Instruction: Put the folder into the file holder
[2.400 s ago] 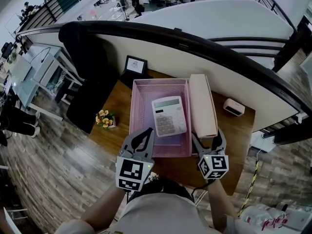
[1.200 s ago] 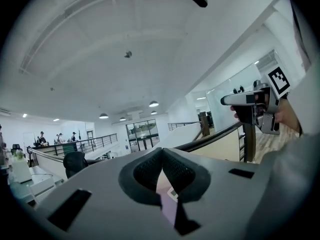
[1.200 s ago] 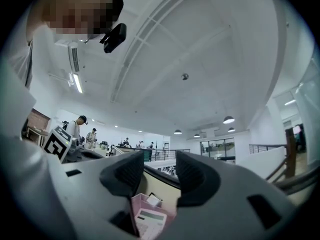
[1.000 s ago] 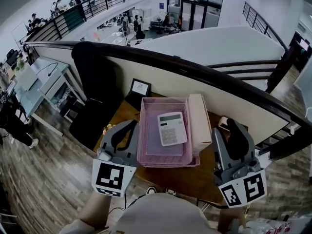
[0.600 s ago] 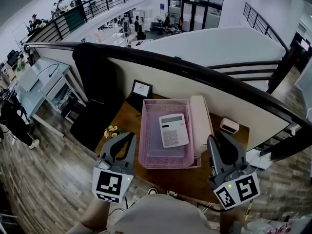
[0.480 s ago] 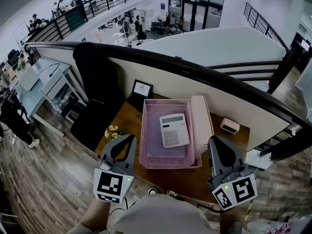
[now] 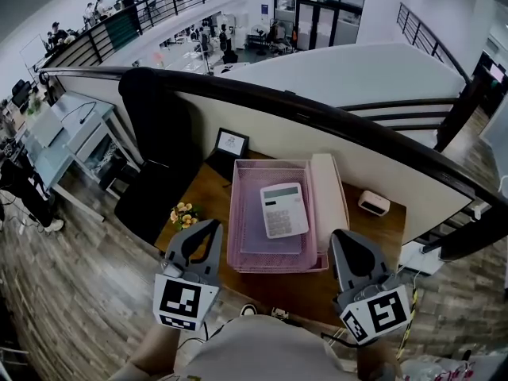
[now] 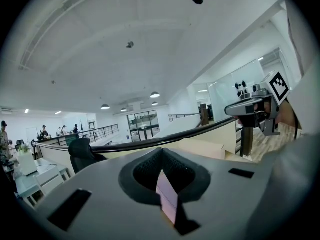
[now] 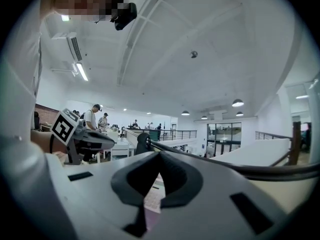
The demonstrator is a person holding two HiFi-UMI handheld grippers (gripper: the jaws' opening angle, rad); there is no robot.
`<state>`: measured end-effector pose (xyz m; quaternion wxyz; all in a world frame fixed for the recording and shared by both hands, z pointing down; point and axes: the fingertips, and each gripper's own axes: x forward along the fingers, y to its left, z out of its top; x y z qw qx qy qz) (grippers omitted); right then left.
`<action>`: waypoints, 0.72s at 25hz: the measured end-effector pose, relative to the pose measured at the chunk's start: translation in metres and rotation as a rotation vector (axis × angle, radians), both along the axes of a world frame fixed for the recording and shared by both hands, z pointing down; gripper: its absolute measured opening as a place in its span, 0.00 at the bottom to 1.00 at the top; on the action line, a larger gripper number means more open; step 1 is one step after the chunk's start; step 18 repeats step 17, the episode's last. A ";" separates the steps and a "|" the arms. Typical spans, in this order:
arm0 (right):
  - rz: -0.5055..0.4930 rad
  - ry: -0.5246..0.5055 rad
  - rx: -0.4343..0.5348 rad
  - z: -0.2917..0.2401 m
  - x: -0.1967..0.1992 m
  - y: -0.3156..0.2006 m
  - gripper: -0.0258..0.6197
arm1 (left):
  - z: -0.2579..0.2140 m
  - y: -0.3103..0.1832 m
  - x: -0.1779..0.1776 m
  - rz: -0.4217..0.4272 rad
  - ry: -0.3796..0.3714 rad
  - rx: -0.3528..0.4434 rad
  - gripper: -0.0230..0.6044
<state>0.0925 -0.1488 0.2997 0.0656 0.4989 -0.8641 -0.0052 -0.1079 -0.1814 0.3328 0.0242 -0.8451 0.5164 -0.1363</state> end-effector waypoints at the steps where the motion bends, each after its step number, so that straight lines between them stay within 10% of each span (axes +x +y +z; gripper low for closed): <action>1: 0.001 0.001 0.002 -0.001 0.001 0.000 0.04 | 0.000 0.000 0.001 0.002 0.000 0.001 0.04; 18: 0.038 0.009 0.000 0.005 0.007 0.005 0.05 | 0.000 0.005 -0.001 0.001 0.002 -0.003 0.04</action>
